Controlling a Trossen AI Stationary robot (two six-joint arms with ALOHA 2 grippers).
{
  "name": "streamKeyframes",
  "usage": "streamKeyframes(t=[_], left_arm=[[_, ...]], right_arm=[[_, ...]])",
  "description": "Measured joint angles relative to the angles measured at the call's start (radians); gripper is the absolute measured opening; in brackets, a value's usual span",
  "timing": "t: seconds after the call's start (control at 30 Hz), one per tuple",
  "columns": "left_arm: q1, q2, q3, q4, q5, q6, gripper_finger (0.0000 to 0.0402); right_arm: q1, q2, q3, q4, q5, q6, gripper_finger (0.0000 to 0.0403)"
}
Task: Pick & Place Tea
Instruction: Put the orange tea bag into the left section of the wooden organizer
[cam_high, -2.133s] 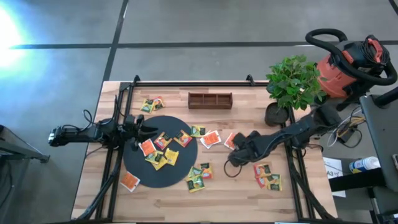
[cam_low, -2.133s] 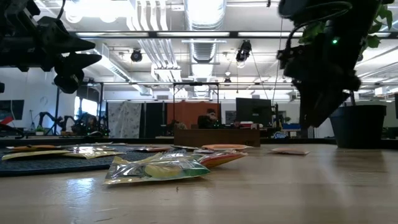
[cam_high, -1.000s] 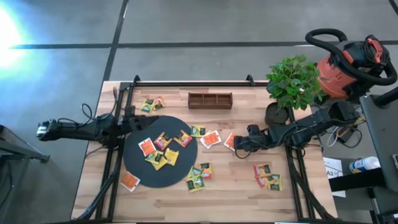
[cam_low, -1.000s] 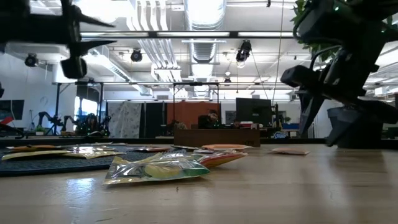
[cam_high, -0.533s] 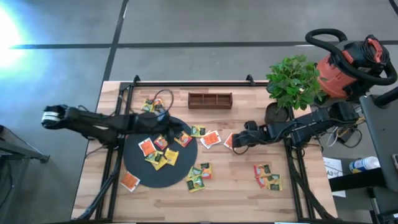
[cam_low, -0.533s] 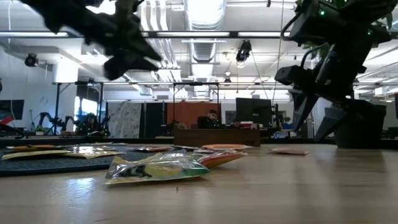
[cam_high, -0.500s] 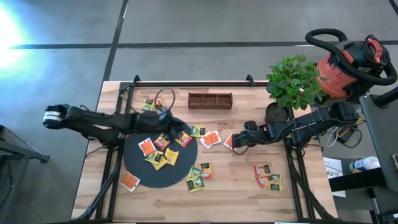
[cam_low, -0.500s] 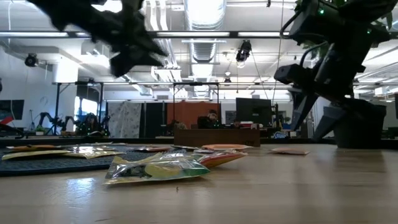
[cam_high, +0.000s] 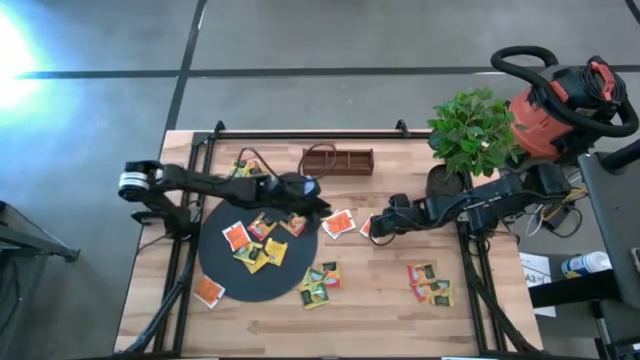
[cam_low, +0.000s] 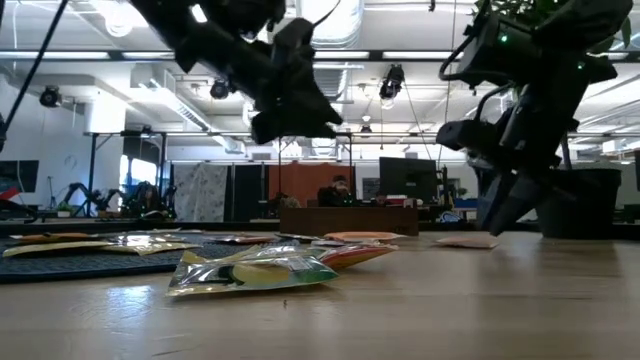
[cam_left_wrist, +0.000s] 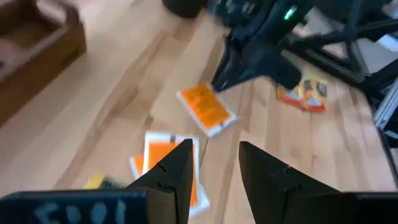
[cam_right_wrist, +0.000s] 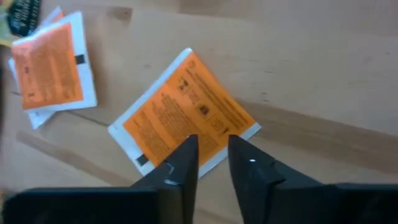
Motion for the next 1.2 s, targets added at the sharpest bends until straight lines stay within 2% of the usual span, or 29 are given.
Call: streamKeyframes(t=[0.13, 0.27, 0.5, 0.7, 0.8, 1.0, 1.1, 1.2], left_arm=[[0.0, 0.075, 0.039, -0.006, 0.029, 0.008, 0.0124], [-0.003, 0.126, 0.061, 0.011, 0.061, 0.006, 0.0124], [-0.028, 0.207, 0.089, 0.043, 0.087, 0.008, 0.0124], [-0.077, 0.296, 0.146, 0.04, 0.112, 0.116, 0.0124], [-0.096, 0.328, 0.182, 0.038, 0.082, 0.203, 0.0124], [-0.106, 0.384, 0.25, -0.035, -0.051, 0.305, 0.0124], [-0.1, 0.394, 0.277, -0.059, -0.06, 0.249, 0.0124], [-0.083, 0.398, 0.281, -0.085, -0.039, 0.031, 0.0124]], right_arm=[[-0.024, 0.027, -0.016, 0.07, -0.001, -0.015, 0.0038], [-0.045, 0.06, -0.024, 0.111, -0.021, -0.014, 0.0021], [-0.05, 0.102, -0.025, 0.127, -0.023, -0.005, 0.0018], [-0.064, 0.104, -0.027, 0.133, -0.031, 0.009, 0.0018], [-0.066, 0.105, -0.028, 0.151, -0.03, 0.008, 0.0018], [-0.066, 0.107, -0.029, 0.164, -0.03, 0.009, 0.0018], [-0.066, 0.107, -0.028, 0.165, -0.03, 0.009, 0.0018], [-0.066, 0.107, -0.027, 0.171, -0.031, 0.013, 0.0018]])
